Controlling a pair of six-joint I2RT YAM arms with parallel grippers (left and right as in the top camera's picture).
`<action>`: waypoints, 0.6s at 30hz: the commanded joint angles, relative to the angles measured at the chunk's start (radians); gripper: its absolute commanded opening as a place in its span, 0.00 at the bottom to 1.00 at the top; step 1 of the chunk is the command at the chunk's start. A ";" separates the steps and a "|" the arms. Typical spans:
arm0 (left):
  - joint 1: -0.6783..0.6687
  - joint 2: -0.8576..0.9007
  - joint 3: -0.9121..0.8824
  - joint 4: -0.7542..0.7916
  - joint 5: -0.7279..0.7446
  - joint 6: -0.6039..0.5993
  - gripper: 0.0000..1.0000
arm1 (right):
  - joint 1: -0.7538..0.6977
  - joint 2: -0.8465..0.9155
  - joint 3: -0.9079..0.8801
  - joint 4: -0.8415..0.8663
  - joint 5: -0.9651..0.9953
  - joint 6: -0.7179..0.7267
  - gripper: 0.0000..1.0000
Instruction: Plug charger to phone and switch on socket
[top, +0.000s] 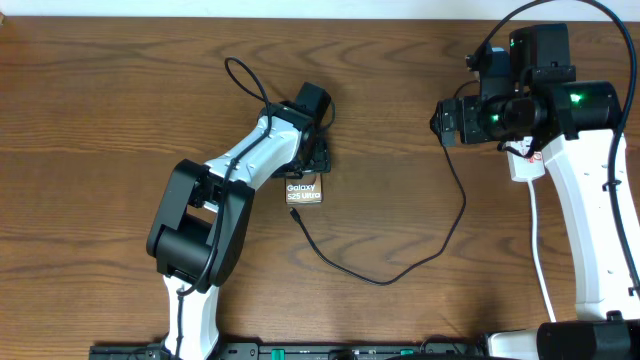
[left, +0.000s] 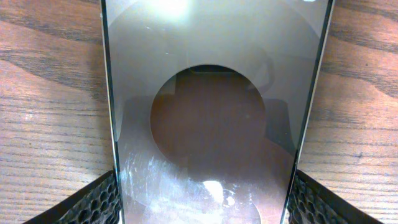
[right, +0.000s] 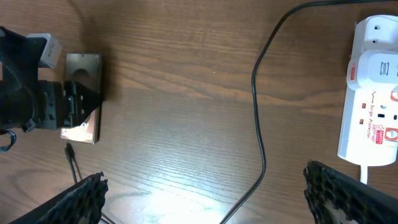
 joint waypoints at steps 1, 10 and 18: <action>0.000 0.016 0.010 -0.008 0.010 -0.019 0.74 | -0.005 -0.004 0.019 -0.001 -0.006 0.010 0.99; 0.000 0.016 0.010 -0.013 0.010 -0.016 0.74 | -0.005 -0.004 0.019 -0.001 -0.006 0.010 0.99; 0.000 0.011 0.011 -0.024 0.010 -0.015 0.74 | -0.005 -0.004 0.019 -0.001 -0.006 0.010 0.99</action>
